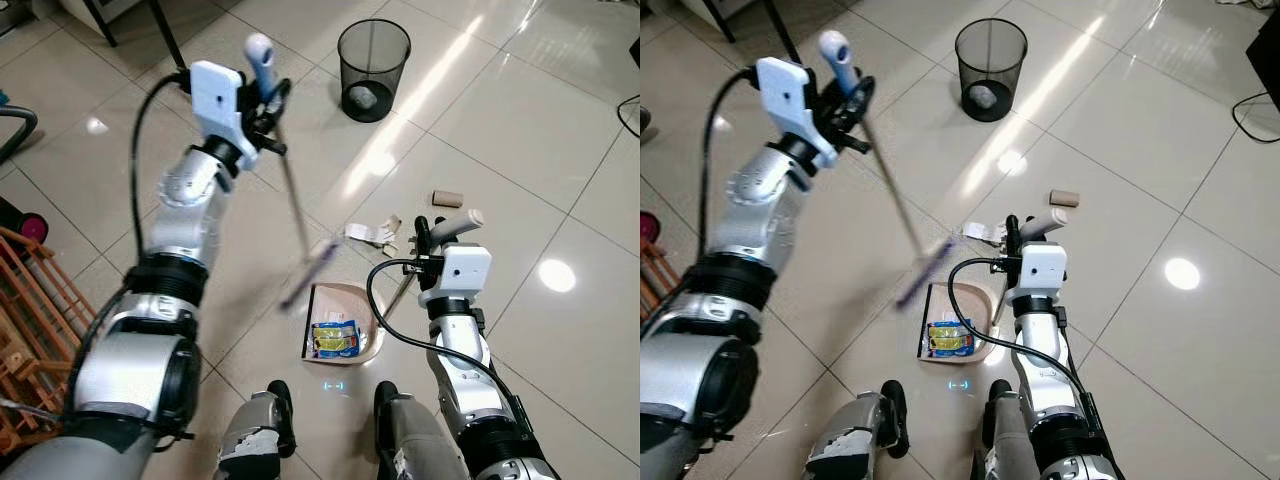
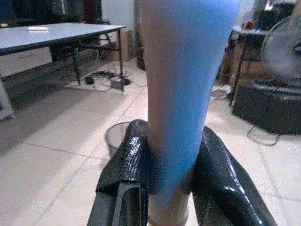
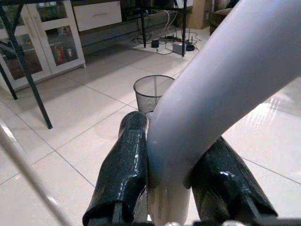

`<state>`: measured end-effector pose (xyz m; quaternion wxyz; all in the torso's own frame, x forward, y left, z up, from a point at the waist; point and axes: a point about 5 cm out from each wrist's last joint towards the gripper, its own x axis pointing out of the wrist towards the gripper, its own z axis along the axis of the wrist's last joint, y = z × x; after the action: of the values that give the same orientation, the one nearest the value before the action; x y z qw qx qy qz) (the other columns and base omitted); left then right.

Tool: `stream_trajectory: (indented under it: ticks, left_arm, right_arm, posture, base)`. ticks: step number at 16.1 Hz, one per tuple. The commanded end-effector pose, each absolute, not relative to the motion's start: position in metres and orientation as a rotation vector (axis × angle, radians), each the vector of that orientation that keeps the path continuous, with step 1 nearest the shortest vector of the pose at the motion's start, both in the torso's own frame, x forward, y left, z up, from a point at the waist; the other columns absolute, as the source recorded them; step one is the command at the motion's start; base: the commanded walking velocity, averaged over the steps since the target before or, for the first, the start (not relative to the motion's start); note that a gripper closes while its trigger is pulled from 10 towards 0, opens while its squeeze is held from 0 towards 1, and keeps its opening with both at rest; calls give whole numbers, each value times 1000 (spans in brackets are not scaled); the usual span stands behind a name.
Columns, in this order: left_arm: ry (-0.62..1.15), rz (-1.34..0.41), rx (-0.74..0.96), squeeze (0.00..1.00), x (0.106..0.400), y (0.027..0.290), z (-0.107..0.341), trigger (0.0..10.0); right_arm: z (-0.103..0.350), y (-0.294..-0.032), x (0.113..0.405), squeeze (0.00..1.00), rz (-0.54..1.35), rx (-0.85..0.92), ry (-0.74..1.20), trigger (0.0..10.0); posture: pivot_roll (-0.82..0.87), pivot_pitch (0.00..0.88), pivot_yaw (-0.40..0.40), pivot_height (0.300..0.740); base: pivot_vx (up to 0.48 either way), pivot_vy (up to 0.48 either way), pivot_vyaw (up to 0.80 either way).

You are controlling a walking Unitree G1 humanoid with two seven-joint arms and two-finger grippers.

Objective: Sweep floor

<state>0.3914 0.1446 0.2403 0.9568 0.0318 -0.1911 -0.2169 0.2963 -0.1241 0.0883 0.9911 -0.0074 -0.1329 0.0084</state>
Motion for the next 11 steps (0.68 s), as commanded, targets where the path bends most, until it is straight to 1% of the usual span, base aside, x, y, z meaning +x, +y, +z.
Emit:
stream_trajectory:
  ticks: [1, 3, 5, 7, 9, 10, 11]
  left_arm:
    - [-347, -378, 92, 0, 387, 156, 222, 10000]
    - [-332, -352, 95, 0, 384, 160, 214, 10000]
    - [-343, -342, 91, 0, 373, 165, 203, 10000]
    - [-350, -191, 109, 0, 367, 193, 200, 10000]
    - [-345, -148, 156, 0, 368, 203, 202, 10000]
    - [-331, -95, 165, 0, 368, 214, 201, 10000]
    - [-321, -73, 160, 0, 367, 218, 200, 10000]
  right_arm:
    - [67, -125, 288, 0, 23, -18, -160, 10000]
    - [67, -125, 288, 0, 24, -13, -162, 10000]
    - [73, -128, 288, 0, 11, -16, -190, 10000]
    - [87, -144, 288, 0, -58, 30, -240, 10000]
    - [96, -156, 290, 0, -90, 27, -265, 10000]
    - [108, -166, 292, 0, -110, 24, -298, 10000]
    - [113, -170, 292, 0, -119, 23, -311, 10000]
  posture:
    - [71, 320, 82, 740]
    - [70, 315, 84, 740]
    - [66, 295, 93, 740]
    - [52, 247, 92, 740]
    - [40, 225, 81, 740]
    - [14, 183, 70, 740]
    - [14, 183, 70, 740]
  base:
    - [0, 0, 0]
    - [0, 0, 0]
    - [0, 0, 0]
    - [0, 0, 0]
    - [0, 0, 0]
    - [0, 0, 0]
    - [0, 0, 0]
